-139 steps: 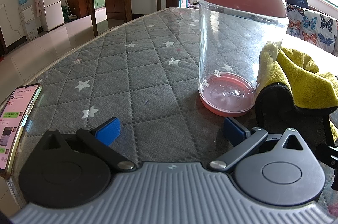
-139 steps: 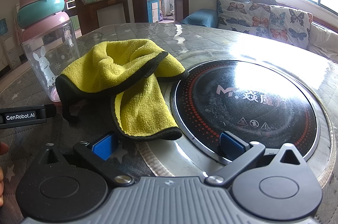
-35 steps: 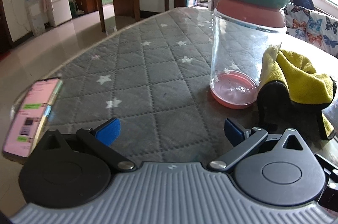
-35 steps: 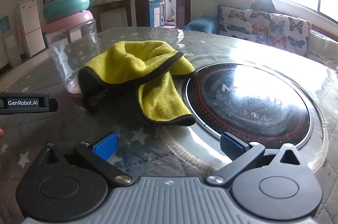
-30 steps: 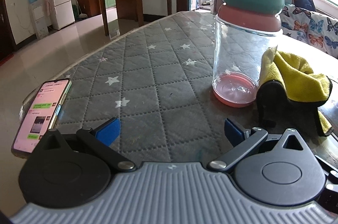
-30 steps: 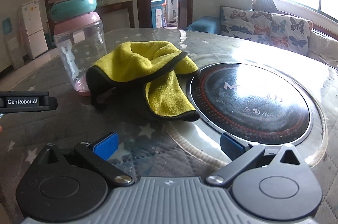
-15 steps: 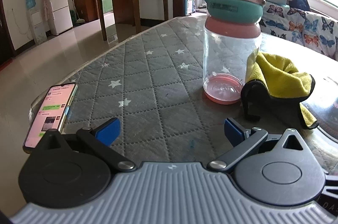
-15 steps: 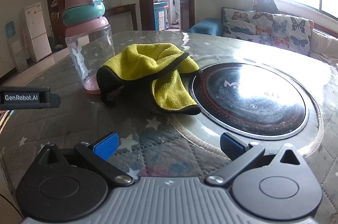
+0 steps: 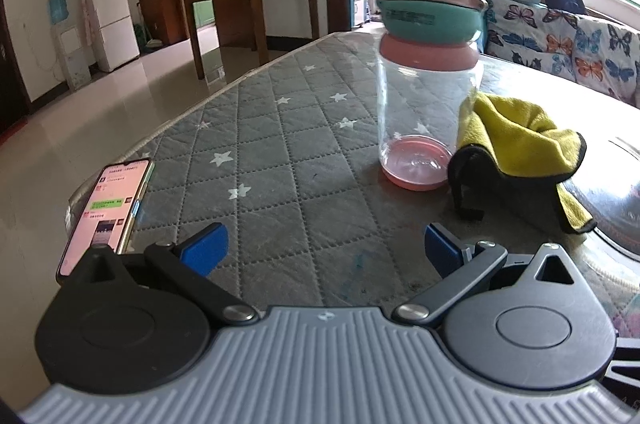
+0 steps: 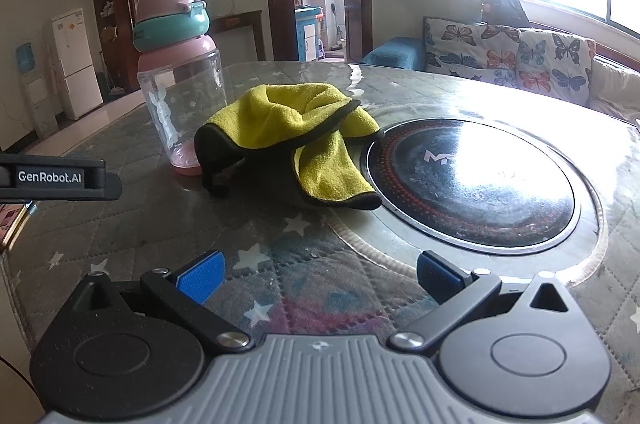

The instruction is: Clean container

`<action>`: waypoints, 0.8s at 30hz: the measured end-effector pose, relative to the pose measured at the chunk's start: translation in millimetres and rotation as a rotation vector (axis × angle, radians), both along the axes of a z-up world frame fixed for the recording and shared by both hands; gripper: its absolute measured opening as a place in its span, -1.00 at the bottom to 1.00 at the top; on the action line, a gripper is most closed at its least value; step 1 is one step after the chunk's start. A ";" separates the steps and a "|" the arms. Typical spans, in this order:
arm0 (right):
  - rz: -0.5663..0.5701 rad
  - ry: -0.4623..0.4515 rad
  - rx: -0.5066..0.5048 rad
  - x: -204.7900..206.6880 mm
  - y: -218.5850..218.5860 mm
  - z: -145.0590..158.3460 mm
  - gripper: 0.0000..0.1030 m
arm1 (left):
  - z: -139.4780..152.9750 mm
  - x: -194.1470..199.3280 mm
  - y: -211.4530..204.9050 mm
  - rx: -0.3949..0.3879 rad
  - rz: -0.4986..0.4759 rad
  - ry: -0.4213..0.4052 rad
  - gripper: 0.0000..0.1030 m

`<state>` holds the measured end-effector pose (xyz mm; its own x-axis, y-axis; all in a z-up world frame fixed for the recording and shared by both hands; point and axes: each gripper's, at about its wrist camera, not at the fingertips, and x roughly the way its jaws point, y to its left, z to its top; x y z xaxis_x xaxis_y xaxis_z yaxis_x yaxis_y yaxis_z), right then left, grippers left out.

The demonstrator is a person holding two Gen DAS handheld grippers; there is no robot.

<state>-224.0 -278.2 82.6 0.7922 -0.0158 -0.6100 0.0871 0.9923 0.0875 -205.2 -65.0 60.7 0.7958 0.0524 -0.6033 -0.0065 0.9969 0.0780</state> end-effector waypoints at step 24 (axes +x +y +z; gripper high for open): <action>-0.004 -0.014 0.001 -13.1 -4.5 2.3 1.00 | 0.3 -7.2 -10.8 -0.008 -0.049 0.001 1.00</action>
<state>-237.1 -282.6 84.9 0.8005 -0.0186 -0.5991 0.0902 0.9919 0.0897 -212.4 -75.8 60.9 0.7970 0.0088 -0.6039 0.0422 0.9966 0.0702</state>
